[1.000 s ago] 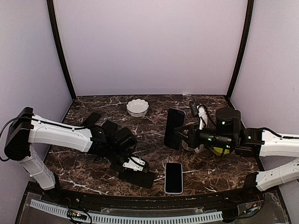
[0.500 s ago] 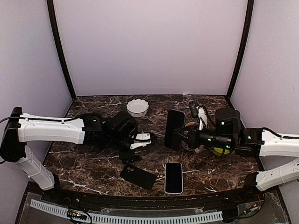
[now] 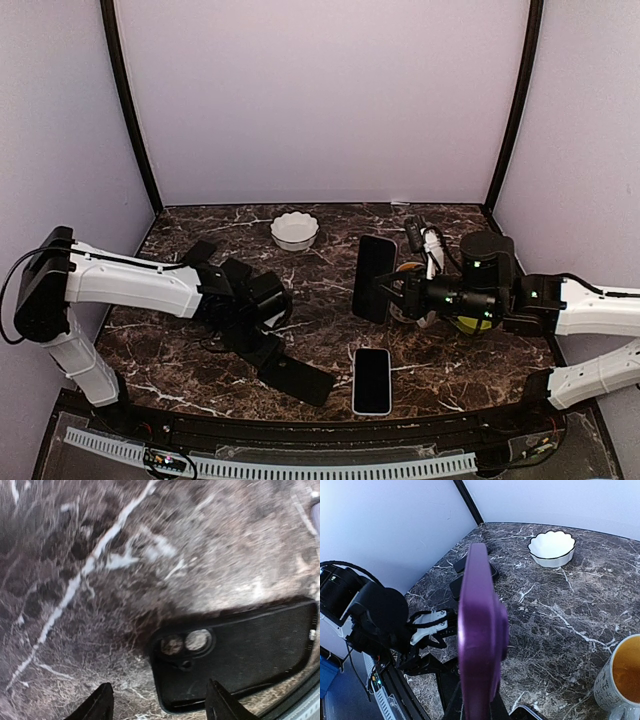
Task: Put the phone into the phone case
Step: Adjust the phone case at the center of the board, then pass from the right arm to the left, then pass from the left arm to the right, then adjust the phone case at the center of the board, then install the phone into the phone case.
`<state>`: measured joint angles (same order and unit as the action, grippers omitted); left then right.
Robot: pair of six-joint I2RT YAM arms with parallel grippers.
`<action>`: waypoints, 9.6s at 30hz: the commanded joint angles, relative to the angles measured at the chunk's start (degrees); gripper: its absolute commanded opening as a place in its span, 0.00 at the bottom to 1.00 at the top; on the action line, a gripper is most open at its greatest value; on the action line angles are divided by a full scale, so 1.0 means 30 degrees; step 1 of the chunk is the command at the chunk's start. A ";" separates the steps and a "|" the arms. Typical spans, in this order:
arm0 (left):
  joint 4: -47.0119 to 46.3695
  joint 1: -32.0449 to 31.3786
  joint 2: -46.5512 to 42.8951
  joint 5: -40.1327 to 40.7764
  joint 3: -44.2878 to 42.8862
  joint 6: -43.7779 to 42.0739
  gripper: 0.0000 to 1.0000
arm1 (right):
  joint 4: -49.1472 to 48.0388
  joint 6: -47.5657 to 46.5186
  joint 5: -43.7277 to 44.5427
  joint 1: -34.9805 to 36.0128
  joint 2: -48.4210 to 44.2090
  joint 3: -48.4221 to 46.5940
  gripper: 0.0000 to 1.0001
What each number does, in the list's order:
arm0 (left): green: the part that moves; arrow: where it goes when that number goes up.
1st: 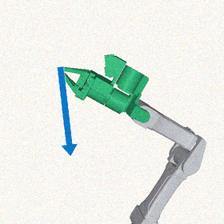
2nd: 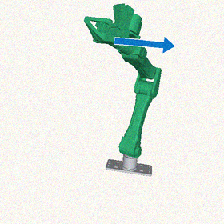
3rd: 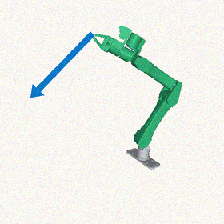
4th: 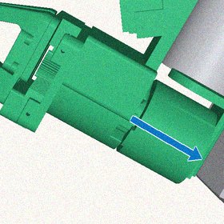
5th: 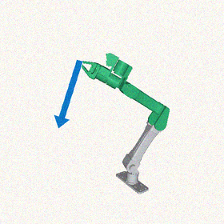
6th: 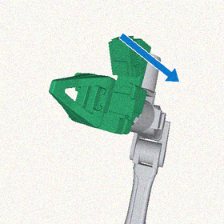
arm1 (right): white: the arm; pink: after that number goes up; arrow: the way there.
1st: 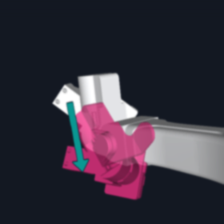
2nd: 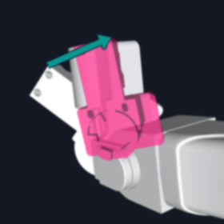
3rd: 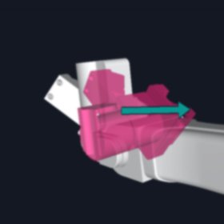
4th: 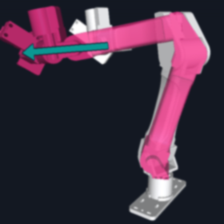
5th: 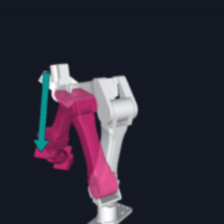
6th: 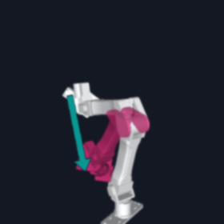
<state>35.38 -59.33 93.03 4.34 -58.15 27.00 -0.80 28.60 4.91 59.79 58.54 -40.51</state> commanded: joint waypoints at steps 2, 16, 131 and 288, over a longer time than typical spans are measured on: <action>0.0893 0.0089 0.0605 0.0424 0.0425 0.1171 0.61 | -0.1461 0.0121 0.0080 0.0021 -0.0755 -0.0098 0.00; 0.0401 0.0060 0.2016 -0.0322 0.0379 -0.3383 0.00 | -0.1084 0.0091 0.0421 0.0021 -0.1278 -0.0002 0.00; -1.6199 0.0914 -1.4163 -0.3541 0.7426 -0.5413 0.00 | -0.4545 0.2839 0.8856 0.5969 1.1468 -1.0387 0.99; -0.7567 1.0603 -0.9925 0.4400 0.3329 -0.4341 0.99 | 0.3103 0.1766 0.5586 0.5002 1.9087 -1.3545 0.00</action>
<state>13.37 -27.92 63.57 17.82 -48.38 13.91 10.33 32.71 21.47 74.28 114.69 -79.50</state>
